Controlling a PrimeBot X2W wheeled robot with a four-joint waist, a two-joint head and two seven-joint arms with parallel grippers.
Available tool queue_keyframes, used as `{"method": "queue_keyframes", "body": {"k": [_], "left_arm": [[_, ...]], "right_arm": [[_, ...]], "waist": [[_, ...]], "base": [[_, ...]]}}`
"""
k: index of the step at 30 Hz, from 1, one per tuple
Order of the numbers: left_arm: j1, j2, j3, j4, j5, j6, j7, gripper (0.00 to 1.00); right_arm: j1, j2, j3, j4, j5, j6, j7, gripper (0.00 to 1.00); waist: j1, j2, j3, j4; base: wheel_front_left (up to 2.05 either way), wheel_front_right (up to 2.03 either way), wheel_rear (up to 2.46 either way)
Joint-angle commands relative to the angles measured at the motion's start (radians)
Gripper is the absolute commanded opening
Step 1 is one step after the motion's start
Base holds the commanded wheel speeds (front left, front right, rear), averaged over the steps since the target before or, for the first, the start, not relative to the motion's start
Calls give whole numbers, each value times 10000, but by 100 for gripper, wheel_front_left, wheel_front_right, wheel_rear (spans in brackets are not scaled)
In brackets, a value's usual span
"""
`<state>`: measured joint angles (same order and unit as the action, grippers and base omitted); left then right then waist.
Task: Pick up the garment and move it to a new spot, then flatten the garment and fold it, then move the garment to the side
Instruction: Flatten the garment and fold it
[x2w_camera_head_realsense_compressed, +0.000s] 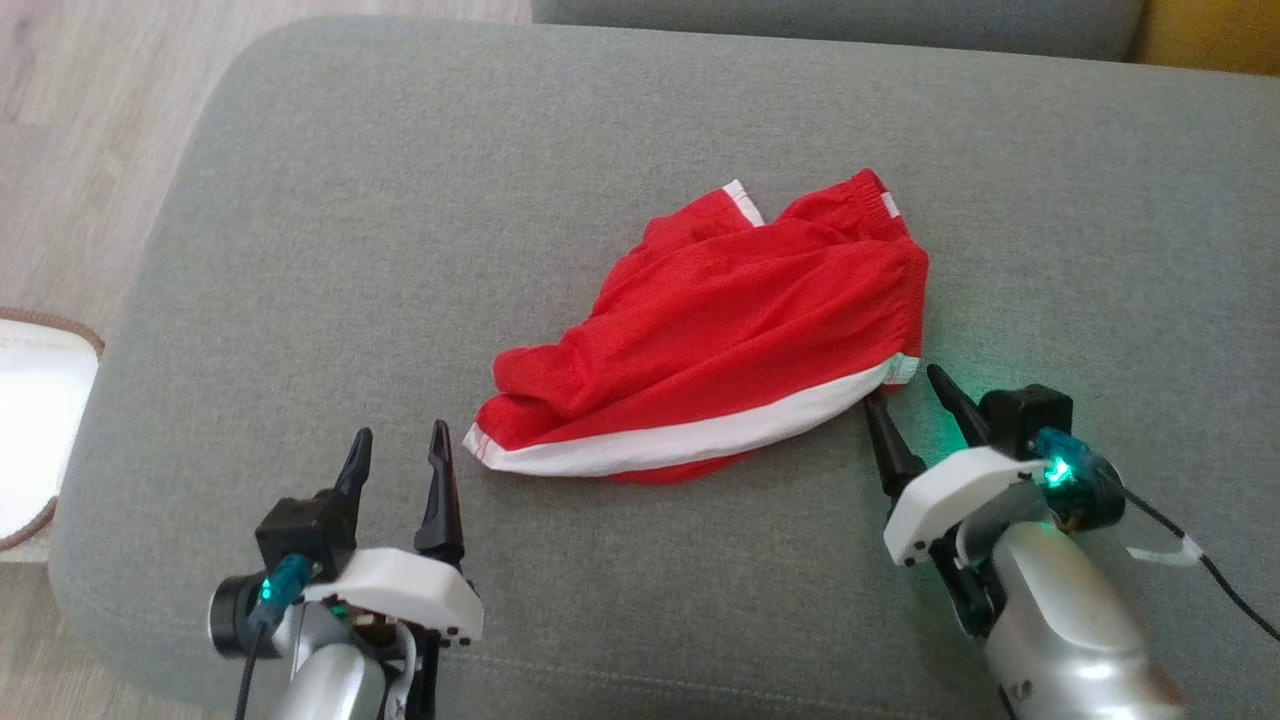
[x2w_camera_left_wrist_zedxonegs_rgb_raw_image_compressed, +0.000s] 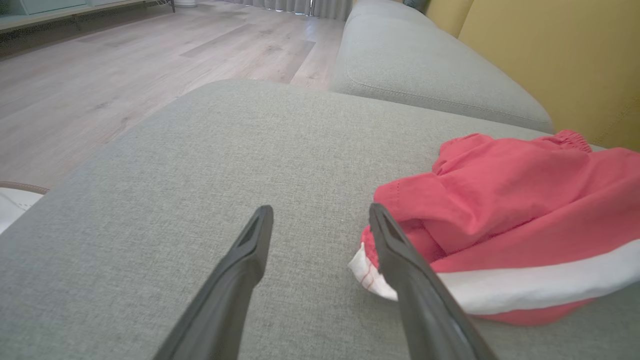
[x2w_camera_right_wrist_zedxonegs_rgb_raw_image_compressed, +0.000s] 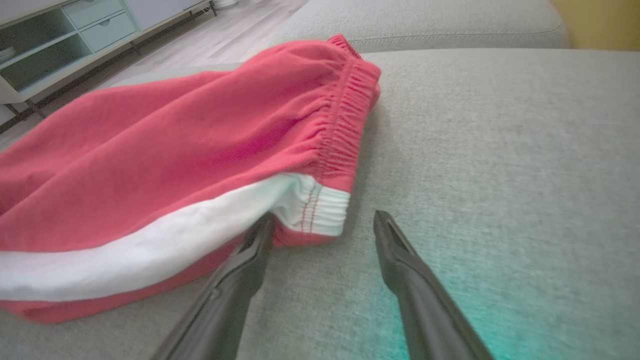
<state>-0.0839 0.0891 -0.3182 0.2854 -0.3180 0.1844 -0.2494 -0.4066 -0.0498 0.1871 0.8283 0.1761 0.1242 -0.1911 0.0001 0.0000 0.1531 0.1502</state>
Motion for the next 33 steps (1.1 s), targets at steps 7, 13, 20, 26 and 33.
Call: {"method": "queue_keyframes", "body": {"k": [7,13,20,26,33], "left_arm": [[-161,-12,458,-422,166,-36,-123,100],[-120,-20,550,-443,203,-28,-123,100],[-82,-69,588,-459,243,-64,-124,100],[-34,-102,655,-498,247,-109,-124,100],[-13,-114,716,-547,295,-201,-124,100]], "right_arm": [[-1036,-4,990,804,548,65,-416,42],[-1186,-4,1177,1074,648,65,-597,0],[-729,-284,638,706,119,65,-698,0],[374,-373,-82,-408,-414,65,-704,0],[1476,-169,-687,-1464,-1009,65,-674,0]], "waist": [[-1,0,137,50],[-1,0,156,-239],[-1,0,70,-843],[-1,0,82,-1232],[-1,0,118,-1499]], "base": [[0,0,0],[0,0,0],[0,0,0],[0,0,0],[0,0,0]]}}
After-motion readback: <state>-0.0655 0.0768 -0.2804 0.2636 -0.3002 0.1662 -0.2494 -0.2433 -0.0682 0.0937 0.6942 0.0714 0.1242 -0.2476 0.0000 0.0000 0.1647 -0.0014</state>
